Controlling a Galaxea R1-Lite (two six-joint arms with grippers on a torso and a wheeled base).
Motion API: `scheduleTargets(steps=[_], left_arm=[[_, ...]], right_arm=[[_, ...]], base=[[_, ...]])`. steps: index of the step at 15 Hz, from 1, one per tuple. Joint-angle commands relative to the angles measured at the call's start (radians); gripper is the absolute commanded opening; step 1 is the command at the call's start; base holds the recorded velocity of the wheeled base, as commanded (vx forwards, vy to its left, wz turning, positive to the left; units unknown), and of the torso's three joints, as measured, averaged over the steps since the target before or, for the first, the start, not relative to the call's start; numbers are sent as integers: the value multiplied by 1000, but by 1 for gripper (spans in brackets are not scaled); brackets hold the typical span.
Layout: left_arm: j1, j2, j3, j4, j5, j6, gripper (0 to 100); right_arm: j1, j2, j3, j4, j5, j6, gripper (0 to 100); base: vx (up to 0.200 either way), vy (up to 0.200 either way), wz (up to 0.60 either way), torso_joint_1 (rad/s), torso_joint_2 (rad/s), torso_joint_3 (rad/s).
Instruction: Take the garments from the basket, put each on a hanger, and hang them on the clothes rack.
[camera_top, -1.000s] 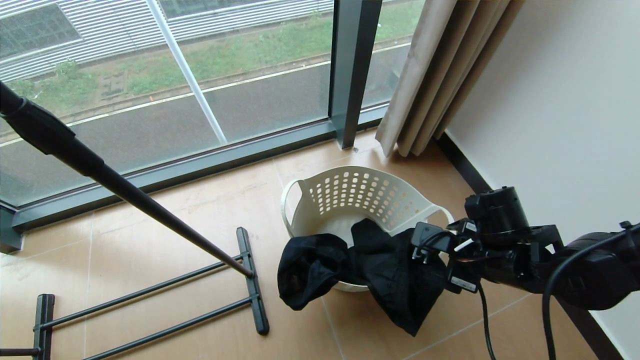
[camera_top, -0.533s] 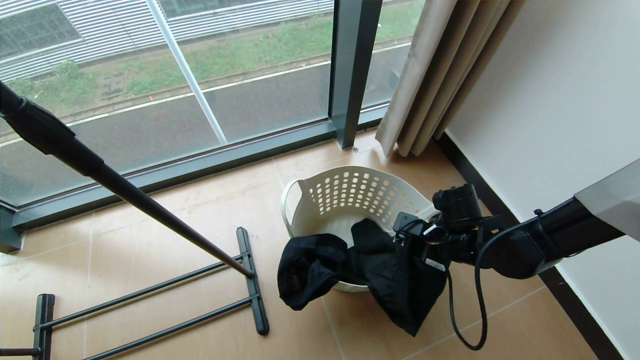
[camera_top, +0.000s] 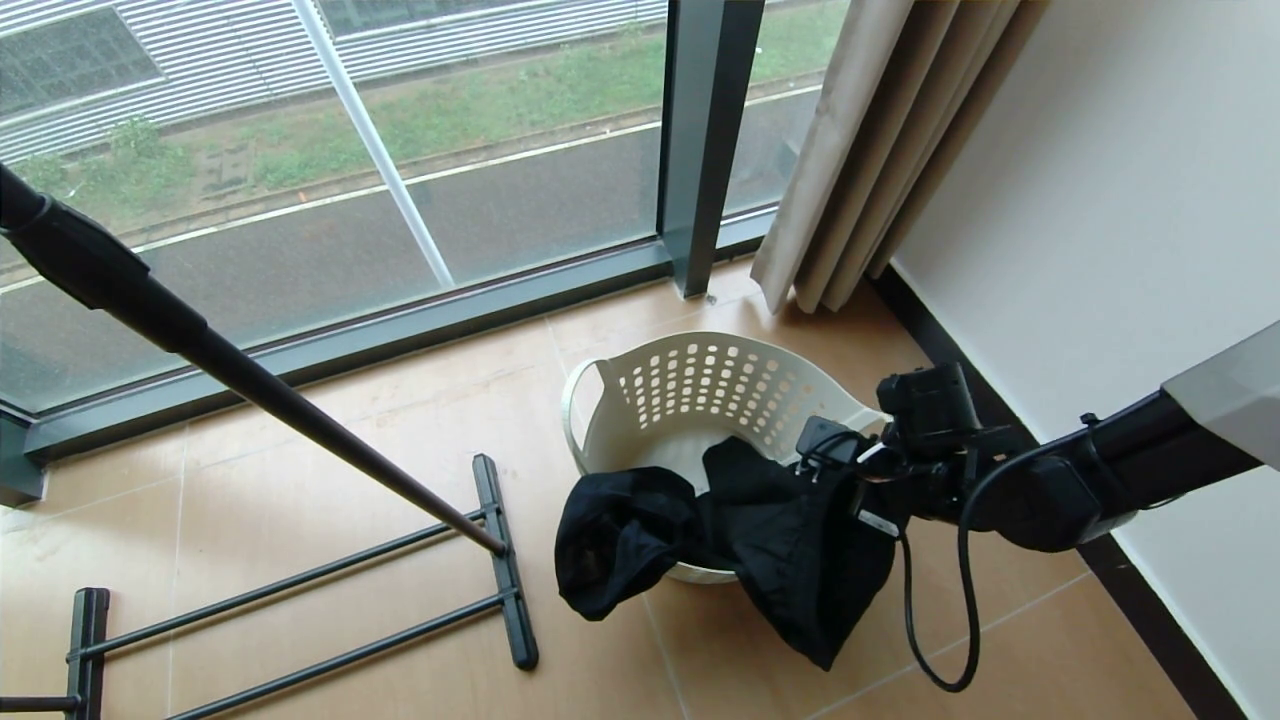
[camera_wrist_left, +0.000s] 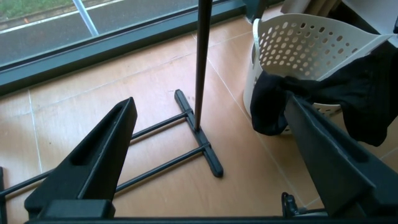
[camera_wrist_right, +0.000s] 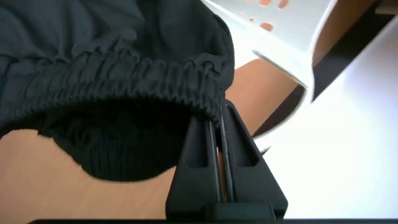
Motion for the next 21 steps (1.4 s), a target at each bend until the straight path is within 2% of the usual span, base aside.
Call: scheduleTargets(steps=[1, 4, 7, 9, 12, 16, 19, 21], left_arm=[[0, 0, 0, 0, 0, 1, 100], [0, 0, 0, 0, -1, 1, 100], [0, 2, 0, 0, -1, 1, 100], [0, 2, 0, 0, -1, 1, 100], [0, 2, 0, 0, -1, 1, 100], [0, 3, 0, 0, -3, 3, 100], [-1, 2, 0, 0, -3, 6, 100], [-1, 2, 0, 0, -3, 6, 100]], right_arm=[[10, -173, 85, -1, 2, 8, 0], [84, -437, 210, 7, -8, 97, 0], [176, -658, 282, 16, -37, 98, 0], [201, -744, 323, 13, -37, 102, 0], [208, -789, 395, -1, -31, 151, 0], [208, -789, 430, -1, -31, 289, 0], [208, -787, 440, 12, -20, 292, 0], [195, -778, 441, 15, 19, 293, 0]], base=[[0, 0, 0, 0, 0, 0], [0, 0, 0, 0, 0, 0], [0, 0, 0, 0, 0, 0], [0, 0, 0, -1, 1, 50], [0, 0, 0, -1, 4, 165], [0, 0, 0, 0, 1, 195], [0, 0, 0, -1, 4, 204], [0, 0, 0, 5, 2, 198]])
